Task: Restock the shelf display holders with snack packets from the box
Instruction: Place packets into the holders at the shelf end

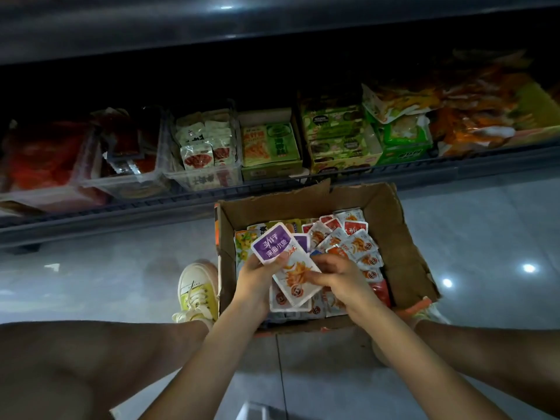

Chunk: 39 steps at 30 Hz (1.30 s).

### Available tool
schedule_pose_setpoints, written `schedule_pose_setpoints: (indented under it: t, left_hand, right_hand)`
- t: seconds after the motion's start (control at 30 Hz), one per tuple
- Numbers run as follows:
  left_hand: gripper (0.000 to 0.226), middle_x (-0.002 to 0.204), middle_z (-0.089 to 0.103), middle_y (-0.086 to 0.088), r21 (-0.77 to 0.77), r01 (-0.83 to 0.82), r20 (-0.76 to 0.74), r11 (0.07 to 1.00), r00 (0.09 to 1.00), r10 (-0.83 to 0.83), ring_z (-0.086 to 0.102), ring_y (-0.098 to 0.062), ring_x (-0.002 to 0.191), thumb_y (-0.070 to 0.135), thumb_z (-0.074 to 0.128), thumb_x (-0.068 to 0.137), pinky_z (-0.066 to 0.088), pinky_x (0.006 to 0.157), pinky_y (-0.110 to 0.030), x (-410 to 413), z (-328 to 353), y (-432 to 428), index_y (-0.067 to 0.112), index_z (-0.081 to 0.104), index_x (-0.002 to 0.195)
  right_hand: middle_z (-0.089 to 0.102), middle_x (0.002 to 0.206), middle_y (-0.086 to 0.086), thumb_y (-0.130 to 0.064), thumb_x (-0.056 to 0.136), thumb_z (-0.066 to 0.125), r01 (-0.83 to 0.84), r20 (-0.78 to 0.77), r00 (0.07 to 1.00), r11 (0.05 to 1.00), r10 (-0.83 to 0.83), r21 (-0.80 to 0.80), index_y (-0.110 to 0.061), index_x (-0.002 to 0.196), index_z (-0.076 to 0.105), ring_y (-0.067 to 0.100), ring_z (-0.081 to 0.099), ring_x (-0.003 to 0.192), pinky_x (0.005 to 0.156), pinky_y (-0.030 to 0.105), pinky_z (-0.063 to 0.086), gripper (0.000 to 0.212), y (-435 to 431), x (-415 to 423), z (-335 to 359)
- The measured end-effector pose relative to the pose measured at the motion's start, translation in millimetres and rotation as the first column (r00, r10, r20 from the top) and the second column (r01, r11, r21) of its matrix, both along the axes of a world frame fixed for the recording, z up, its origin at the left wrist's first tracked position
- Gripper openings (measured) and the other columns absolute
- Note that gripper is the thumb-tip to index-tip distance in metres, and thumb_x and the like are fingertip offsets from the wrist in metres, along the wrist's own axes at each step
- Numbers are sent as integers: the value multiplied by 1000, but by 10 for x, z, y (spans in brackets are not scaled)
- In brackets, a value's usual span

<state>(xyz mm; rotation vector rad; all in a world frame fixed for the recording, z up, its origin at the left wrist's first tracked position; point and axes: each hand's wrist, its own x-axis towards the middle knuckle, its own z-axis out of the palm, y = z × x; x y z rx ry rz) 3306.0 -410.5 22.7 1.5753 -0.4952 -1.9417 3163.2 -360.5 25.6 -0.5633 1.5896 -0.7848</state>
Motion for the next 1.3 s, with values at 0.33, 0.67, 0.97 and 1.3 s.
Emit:
schedule_pose_setpoints:
  t: [0.33, 0.67, 0.97, 1.3]
  left_hand:
    - [50, 104, 67, -12, -161, 37, 336, 986, 942, 19, 64, -32, 94, -10, 73, 70, 53, 83, -48, 830, -15, -322, 7, 56, 114]
    - [43, 100, 66, -11, -146, -63, 262, 987, 960, 100, 63, -32, 91, -13, 62, 76, 51, 72, -40, 1044, -327, -481, 5, 55, 115]
    - [37, 99, 67, -6, -182, -130, 224, 975, 960, 170, 65, -23, 88, -9, 60, 82, 51, 69, -37, 1019, -314, -609, 10, 57, 114]
    - [46, 106, 67, -6, -184, -69, 300, 981, 946, 123, 63, -30, 102, -1, 70, 80, 50, 91, -54, 715, -358, -348, 14, 55, 120]
  right_hand:
    - [65, 113, 7, -2, 93, 52, -136, -226, 962, 987, 151, 83, -4, 115, 63, 15, 60, 100, 77, 20, 49, 24, -93, -88, -711]
    - [69, 108, 4, -27, 93, 54, -518, -658, 576, 839, 486, 167, -20, 118, 64, 20, 63, 100, 83, 31, 50, 28, -587, 188, -1736]
    - [71, 93, 2, -20, 92, 60, -339, -565, 752, 934, 341, 113, -12, 94, 74, 17, 65, 89, 72, 23, 45, 17, -575, -133, -1615]
    - [72, 87, 5, -12, 85, 68, 286, -39, 958, 958, -284, 39, -13, 78, 70, 18, 68, 85, 80, 34, 55, 7, -274, -378, -723]
